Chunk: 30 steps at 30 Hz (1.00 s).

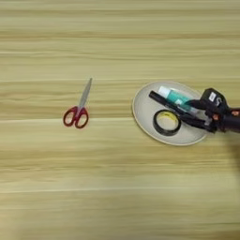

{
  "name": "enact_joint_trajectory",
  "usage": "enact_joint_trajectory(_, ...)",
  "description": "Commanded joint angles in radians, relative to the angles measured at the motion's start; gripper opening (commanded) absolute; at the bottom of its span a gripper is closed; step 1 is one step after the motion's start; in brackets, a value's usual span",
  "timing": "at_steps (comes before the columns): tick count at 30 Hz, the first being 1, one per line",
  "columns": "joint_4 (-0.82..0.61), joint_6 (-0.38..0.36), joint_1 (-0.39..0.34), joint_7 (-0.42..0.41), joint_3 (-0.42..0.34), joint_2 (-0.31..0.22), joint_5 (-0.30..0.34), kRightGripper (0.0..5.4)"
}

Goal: Move the objects on the table

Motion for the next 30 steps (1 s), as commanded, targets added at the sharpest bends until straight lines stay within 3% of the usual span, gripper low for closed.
enact_joint_trajectory(1, -0.061, -0.032, -0.111, -0.056, -0.088, 0.015, 0.079, 3.05)
enact_joint_trajectory(9, -0.173, -0.083, -0.113, -0.053, -0.165, 0.095, 0.225, 3.70)
enact_joint_trajectory(12, -0.173, -0.168, -0.124, -0.077, -0.177, 0.150, 0.244, 3.99)
enact_joint_trajectory(16, -0.151, -0.245, -0.135, -0.105, -0.159, 0.201, 0.223, 4.37)
enact_joint_trajectory(23, -0.092, -0.222, -0.192, -0.105, -0.165, 0.251, 0.286, 5.32)
enact_joint_trajectory(26, -0.105, -0.206, -0.192, -0.084, -0.160, 0.258, 0.318, 5.37)
enact_joint_trajectory(30, -0.124, -0.182, -0.189, -0.090, -0.130, 0.270, 0.306, 5.37)
